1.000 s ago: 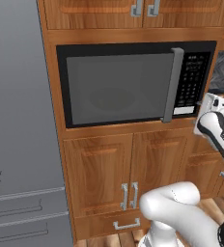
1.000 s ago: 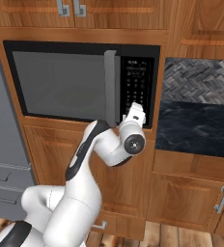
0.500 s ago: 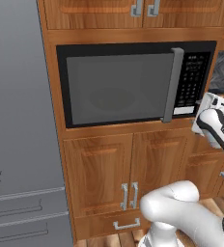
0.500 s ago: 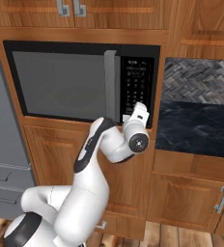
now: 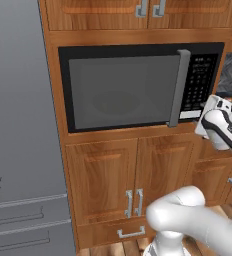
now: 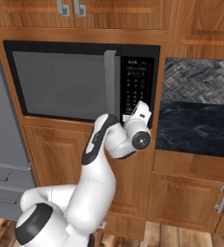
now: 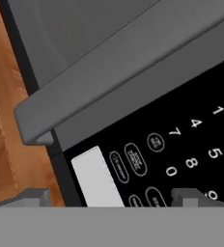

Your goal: Remove the orange from the bowl and place it on the small plate. Then place the bowl with only the shrimp in the microwave, close the door, and press the start button to microwave the shrimp.

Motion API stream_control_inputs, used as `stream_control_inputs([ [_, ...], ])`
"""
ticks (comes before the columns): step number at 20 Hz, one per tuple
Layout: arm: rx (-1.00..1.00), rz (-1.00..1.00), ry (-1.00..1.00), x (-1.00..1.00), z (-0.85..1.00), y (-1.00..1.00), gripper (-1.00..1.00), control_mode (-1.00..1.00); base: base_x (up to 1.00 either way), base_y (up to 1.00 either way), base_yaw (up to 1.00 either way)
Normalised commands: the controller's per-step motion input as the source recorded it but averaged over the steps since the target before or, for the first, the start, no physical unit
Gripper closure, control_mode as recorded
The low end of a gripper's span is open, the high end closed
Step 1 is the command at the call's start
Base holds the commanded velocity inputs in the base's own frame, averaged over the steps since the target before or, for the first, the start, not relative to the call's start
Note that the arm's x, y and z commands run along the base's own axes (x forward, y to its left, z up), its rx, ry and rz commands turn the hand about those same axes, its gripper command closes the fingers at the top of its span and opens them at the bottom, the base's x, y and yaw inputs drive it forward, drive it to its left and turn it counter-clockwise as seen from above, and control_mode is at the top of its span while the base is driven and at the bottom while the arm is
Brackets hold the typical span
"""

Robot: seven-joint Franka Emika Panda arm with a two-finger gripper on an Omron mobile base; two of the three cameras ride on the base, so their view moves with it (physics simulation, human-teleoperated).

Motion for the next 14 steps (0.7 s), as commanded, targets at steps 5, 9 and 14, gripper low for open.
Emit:
stream_control_inputs([
  [5,0.06,0.00,0.00,0.16,-0.04,-0.05,-1.00,-1.00,0.00,0.00,0.00],
  [9,0.05,0.00,0.00,0.18,-0.08,-0.02,-1.00,-1.00,0.00,0.00,0.00],
  [14,0.03,0.00,0.00,0.20,-0.15,0.00,-1.00,-1.00,0.00,0.00,0.00],
])
